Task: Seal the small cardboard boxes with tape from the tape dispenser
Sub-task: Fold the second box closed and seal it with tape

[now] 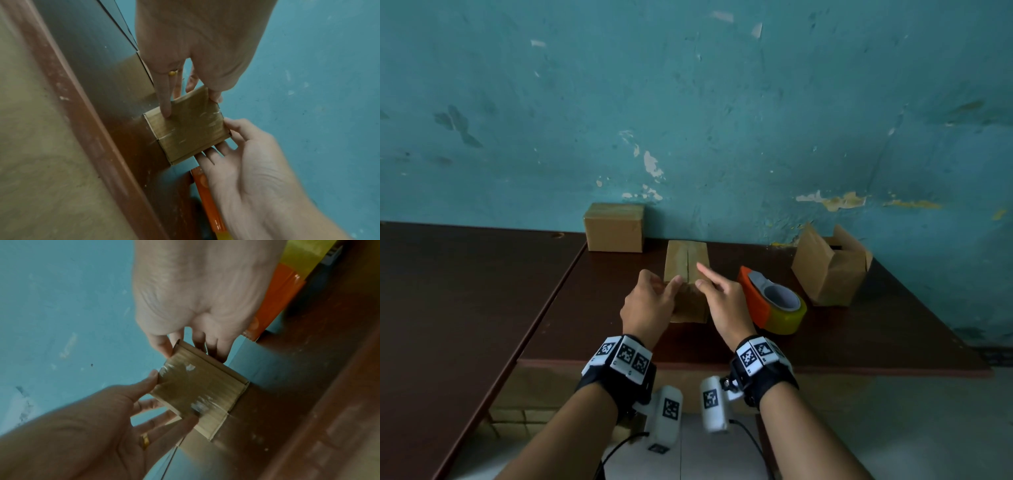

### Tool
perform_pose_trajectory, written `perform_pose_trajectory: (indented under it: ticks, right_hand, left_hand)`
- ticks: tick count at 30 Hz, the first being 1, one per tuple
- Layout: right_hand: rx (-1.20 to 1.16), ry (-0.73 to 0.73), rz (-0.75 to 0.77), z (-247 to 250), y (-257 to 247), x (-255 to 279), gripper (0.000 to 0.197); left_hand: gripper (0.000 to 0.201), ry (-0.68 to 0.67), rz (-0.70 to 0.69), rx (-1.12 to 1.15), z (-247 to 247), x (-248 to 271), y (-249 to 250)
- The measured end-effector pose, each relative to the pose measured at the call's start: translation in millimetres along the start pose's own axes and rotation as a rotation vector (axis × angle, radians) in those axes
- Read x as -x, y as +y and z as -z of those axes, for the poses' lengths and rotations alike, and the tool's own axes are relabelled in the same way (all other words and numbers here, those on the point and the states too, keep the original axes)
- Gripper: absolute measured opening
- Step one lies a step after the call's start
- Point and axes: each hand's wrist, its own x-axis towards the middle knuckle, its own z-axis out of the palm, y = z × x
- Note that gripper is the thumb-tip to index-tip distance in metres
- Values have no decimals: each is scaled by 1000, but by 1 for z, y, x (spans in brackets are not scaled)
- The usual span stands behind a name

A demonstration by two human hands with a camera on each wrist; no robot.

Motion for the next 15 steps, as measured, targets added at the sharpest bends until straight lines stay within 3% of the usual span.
perform_pose_trajectory:
  ticks: [15]
  right_hand:
    - [54,52,27,-2,0,-19,40]
  left_hand:
    - [45,-117,116,152,-9,-37,3]
